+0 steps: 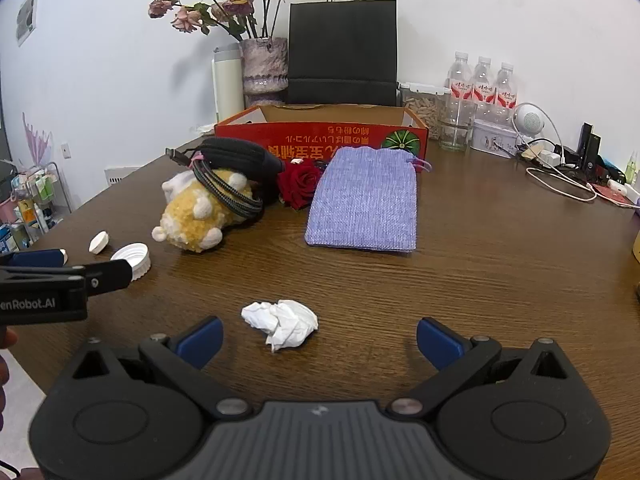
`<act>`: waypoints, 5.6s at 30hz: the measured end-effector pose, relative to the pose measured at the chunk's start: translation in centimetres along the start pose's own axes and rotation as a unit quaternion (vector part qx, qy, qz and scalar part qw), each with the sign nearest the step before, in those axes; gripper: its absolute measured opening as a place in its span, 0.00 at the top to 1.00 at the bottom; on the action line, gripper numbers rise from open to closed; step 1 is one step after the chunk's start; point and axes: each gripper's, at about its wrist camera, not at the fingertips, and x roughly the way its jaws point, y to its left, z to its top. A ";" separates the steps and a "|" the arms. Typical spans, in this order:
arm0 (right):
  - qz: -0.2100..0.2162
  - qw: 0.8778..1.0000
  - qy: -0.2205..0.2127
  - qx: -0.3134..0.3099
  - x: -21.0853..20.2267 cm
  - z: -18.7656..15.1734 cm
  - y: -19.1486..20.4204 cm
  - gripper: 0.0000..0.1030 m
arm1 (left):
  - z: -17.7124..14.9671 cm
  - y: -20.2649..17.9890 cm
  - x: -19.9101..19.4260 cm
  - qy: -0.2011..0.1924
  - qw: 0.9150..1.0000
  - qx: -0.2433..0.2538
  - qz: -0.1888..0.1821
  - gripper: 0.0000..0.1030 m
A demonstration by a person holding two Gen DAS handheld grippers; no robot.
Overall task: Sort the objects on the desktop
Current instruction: 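Grasp the white tissue with the right tool while the left tool grasps a white bottle cap, then carry tissue and cap into the cardboard box and open both tools, then withdraw both tools from the box back toward the table items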
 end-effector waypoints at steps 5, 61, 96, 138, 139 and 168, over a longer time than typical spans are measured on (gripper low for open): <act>-0.004 1.000 0.004 -0.003 0.2 0.0 0.1 0.00 | -0.1 0.1 0.4 0.004 1.000 -0.001 -0.002 0.00; 0.057 0.998 -0.033 -0.003 1.7 2.5 -1.4 0.80 | 3.2 0.9 2.8 -0.015 0.998 -0.002 -0.059 0.61; 0.032 0.998 0.036 -0.029 33.1 29.3 -7.3 0.80 | 27.0 -2.1 34.7 0.115 0.992 0.029 -0.036 0.61; 0.030 0.995 0.089 -0.035 27.7 26.0 -6.6 0.14 | 24.2 -2.2 28.8 0.165 0.983 0.080 -0.023 0.12; 0.029 0.995 0.086 -0.037 27.1 26.0 -6.5 0.11 | 24.3 -2.1 28.2 0.158 0.984 0.082 -0.019 0.08; 0.058 0.995 -0.075 -0.022 5.4 13.6 -6.0 0.00 | 14.4 5.8 3.9 -0.066 0.998 0.007 -0.009 0.00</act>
